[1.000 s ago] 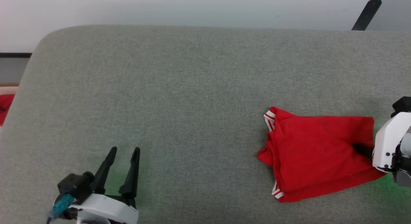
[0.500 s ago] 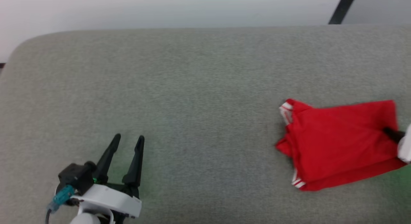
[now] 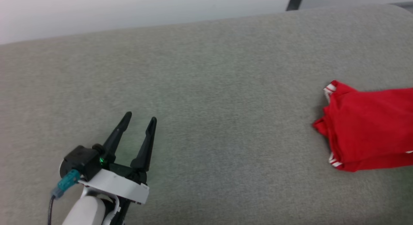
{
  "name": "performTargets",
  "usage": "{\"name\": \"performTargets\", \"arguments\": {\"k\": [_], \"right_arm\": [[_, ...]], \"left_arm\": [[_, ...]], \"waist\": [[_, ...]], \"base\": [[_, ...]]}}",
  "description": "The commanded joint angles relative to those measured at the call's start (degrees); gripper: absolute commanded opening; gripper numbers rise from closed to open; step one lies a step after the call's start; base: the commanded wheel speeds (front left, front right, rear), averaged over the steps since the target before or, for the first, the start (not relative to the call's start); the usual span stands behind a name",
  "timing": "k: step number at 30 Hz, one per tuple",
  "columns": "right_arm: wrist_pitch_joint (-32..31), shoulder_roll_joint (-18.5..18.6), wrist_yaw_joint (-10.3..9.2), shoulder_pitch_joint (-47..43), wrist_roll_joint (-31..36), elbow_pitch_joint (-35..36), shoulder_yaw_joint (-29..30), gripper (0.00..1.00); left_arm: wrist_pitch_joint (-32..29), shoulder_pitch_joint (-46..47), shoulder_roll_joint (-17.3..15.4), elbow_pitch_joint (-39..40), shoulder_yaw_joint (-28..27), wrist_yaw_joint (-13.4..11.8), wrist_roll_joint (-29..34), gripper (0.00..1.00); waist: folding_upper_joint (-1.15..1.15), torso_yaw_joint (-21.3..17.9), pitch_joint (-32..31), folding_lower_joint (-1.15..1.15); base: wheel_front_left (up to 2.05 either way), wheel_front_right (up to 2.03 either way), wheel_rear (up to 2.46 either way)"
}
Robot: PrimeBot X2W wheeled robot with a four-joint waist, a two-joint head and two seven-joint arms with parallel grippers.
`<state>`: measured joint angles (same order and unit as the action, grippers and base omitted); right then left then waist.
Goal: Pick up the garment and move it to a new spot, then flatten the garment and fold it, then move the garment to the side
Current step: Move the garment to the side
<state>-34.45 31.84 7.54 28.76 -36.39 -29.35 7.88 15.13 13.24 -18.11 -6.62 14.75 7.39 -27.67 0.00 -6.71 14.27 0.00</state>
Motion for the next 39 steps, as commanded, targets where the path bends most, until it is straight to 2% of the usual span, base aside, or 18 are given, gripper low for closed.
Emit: {"name": "performTargets", "arguments": {"k": [1, 7, 18, 28, 29, 30, 31, 33, 34, 39], "right_arm": [[0.6, -0.1, -0.12, 0.4, 1.1, 0.1, 0.9, 0.00], [5.7, -0.6, -0.12, 3.7, 7.2, -1.3, 4.4, 0.00], [16.3, -1.9, -0.12, 9.9, 18.8, -7.2, 5.6, 0.00], [21.8, -3.2, -0.12, 12.9, 22.1, -13.4, 5.1, 0.00], [22.1, -3.2, -0.12, 13.1, 22.1, -13.9, 5.1, 0.15], [22.4, -3.2, -0.12, 13.2, 22.2, -14.3, 5.0, 0.41], [22.8, -3.2, -0.12, 13.3, 22.3, -14.6, 4.9, 0.96], [23.6, -2.9, -0.12, 13.5, 22.2, -15.4, 4.4, 0.96], [23.9, -2.6, -0.12, 13.4, 22.2, -15.6, 3.9, 1.00], [25.3, -1.5, -0.12, 11.3, 20.8, -15.3, -0.1, 1.00]], "left_arm": [[0.0, 0.8, -0.2, 0.2, 0.1, 0.2, -0.2, 1.00], [0.0, 1.9, -2.0, 1.5, 0.1, 0.2, -0.5, 1.00], [0.0, 2.8, -5.1, 3.3, -1.2, 0.2, -0.6, 1.00], [0.0, 3.9, -6.1, 3.8, -1.4, 0.2, 0.2, 1.00], [0.0, 4.0, -6.0, 3.9, -1.4, 0.2, 0.2, 1.00], [0.0, 4.0, -5.9, 3.9, -1.5, 0.2, 0.4, 1.00], [0.0, 4.0, -5.8, 3.9, -1.7, 0.2, 0.6, 1.00], [0.0, 3.8, -5.4, 3.7, -2.0, 0.2, 1.1, 1.00], [0.0, 3.6, -5.2, 3.5, -2.1, 0.2, 1.2, 1.00], [0.0, 2.8, -3.7, 2.1, -2.1, 0.2, 2.4, 1.00]], "waist": [[0.00, -1.9, 1.3, 0.00], [0.00, -3.1, 3.7, 0.00], [0.00, -3.6, 7.8, 0.00], [0.00, -3.7, 9.2, 0.00], [0.00, -3.7, 9.2, 0.00], [0.00, -3.7, 9.1, 0.00], [0.00, -3.6, 9.0, 0.00], [0.00, -3.5, 8.4, 0.00], [0.00, -3.3, 8.0, 0.00], [0.00, -1.6, 3.7, 0.00]], "base": [[0.00, 0.00, 0.00], [0.00, 0.00, 0.00], [0.00, 0.00, 0.00], [0.00, 0.00, 0.00], [0.00, 0.00, 0.00], [0.00, 0.00, 0.00], [0.00, 0.00, 0.00], [0.00, 0.00, 0.00], [0.00, 0.00, 0.00], [0.00, 0.00, 0.00]]}}
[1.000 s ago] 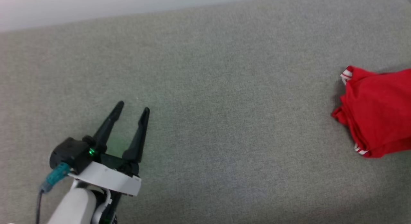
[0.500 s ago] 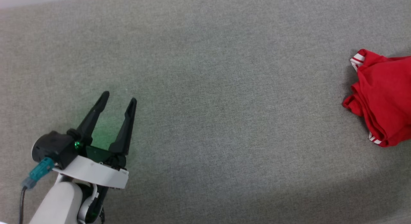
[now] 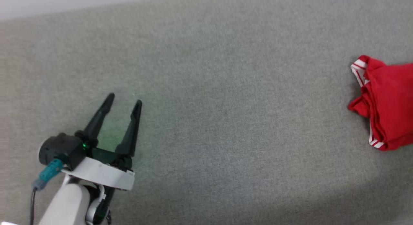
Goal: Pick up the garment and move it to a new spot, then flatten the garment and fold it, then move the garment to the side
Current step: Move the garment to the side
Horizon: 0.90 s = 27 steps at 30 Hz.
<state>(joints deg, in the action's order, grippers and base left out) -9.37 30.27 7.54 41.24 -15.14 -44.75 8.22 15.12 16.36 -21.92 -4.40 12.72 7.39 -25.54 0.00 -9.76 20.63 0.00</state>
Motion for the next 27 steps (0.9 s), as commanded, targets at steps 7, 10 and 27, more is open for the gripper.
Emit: {"name": "performTargets", "arguments": {"k": [7, 10, 27], "right_arm": [[0.3, -0.7, -0.12, -6.4, -4.0, 3.1, -11.9, 1.00], [1.4, -2.0, -0.12, -8.4, -6.3, 4.7, -16.1, 1.00], [20.0, -11.8, -0.12, -20.1, -10.9, 8.7, -19.7, 1.00]], "left_arm": [[0.0, -3.2, 3.0, -2.8, -1.9, 0.1, 1.4, 1.00], [0.0, -5.1, 3.8, -4.2, -3.1, 0.1, 1.9, 1.00], [0.0, -12.9, 4.9, -11.1, -6.3, -0.3, 0.2, 1.00]], "waist": [[0.00, 5.3, -10.8, 0.00], [0.00, 6.9, -14.1, 0.00], [0.00, 11.9, -23.7, 0.00]], "base": [[0.00, 0.00, 0.00], [0.00, 0.00, 0.00], [0.00, 0.00, 0.00]]}}
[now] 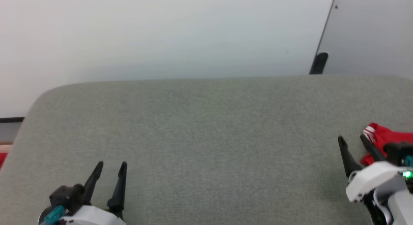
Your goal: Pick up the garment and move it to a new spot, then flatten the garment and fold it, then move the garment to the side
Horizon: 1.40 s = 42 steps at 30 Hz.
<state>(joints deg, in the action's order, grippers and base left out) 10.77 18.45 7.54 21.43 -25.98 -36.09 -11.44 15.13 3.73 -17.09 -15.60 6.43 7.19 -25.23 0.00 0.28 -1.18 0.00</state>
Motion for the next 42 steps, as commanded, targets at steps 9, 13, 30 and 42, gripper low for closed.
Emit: {"name": "performTargets", "arguments": {"k": [9, 13, 30, 42], "right_arm": [[2.9, -1.0, -0.12, -10.2, 1.1, 7.0, 5.4, 1.00], [1.8, -1.5, -0.12, -15.8, 1.9, 12.8, 8.3, 1.00], [-8.6, -6.8, -0.12, -30.7, 6.3, 35.2, 19.2, 1.00], [-10.3, -8.5, -0.12, -31.8, 6.9, 38.0, 19.5, 1.00]], "left_arm": [[0.0, -4.5, 0.1, 0.9, -1.5, -0.3, 0.4, 1.00], [0.0, -7.0, 0.0, 2.7, -2.2, -0.5, 0.5, 1.00], [-0.6, -13.6, -0.3, 10.3, -2.6, -1.1, 0.3, 1.00], [-1.5, -13.6, -0.7, 11.2, -2.5, -1.6, -0.6, 1.00]], "waist": [[0.00, 3.4, -4.0, 0.00], [0.00, 3.7, -4.5, 0.00], [0.00, 4.2, -4.1, 0.00], [0.00, 4.1, -4.0, 0.00]], "base": [[0.00, 0.00, 0.00], [0.00, 0.00, 0.00], [0.00, 0.00, 0.00], [0.00, 0.00, 0.00]]}}
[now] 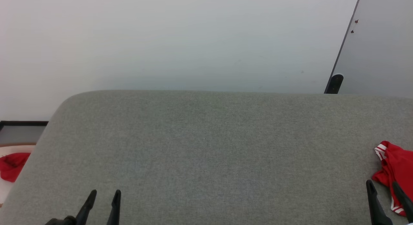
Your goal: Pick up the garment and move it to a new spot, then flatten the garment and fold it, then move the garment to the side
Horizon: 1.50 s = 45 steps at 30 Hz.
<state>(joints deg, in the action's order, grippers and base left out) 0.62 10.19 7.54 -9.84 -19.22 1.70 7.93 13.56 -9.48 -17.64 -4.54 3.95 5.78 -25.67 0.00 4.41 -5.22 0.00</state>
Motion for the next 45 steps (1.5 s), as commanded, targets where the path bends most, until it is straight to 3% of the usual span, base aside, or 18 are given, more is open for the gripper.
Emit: {"name": "performTargets", "arguments": {"k": [1, 7, 8, 12, 45], "right_arm": [[-0.1, -0.3, -0.12, -0.5, 0.1, 0.3, 0.1, 1.00], [-0.2, -0.7, -0.12, -0.1, 0.1, 0.5, -0.5, 1.00], [-0.1, -0.4, 0.00, 0.0, 0.0, 0.3, -0.6, 0.00], [-0.2, -1.4, 0.00, -0.4, -0.3, -2.0, -0.9, 0.00], [-2.9, -3.7, -0.03, 6.3, -29.1, -7.3, -1.1, 0.00]], "left_arm": [[0.1, -0.5, -0.1, 0.2, 0.0, -0.3, -0.4, 1.00], [-0.1, -0.6, -0.2, 0.3, 0.2, -0.4, -0.6, 1.00], [-0.2, -0.2, -0.1, 0.2, 0.2, -0.2, -0.4, 0.00], [-0.6, -0.7, 1.4, -2.0, 0.7, -0.2, -0.6, 0.00], [-8.3, 6.0, 6.6, -4.9, -3.8, 0.6, -26.7, 0.00]], "waist": [[0.00, -0.1, 0.0, 0.00], [0.00, -0.2, 0.2, 0.00], [0.00, -0.2, 0.2, 0.00], [0.00, -0.3, 0.2, 0.00], [0.00, -1.4, 1.6, 0.00]], "base": [[0.00, 0.00, 0.00], [0.00, 0.00, 0.00], [0.00, 0.00, 0.00], [0.00, 0.00, 0.00], [0.00, 0.00, 0.00]]}}
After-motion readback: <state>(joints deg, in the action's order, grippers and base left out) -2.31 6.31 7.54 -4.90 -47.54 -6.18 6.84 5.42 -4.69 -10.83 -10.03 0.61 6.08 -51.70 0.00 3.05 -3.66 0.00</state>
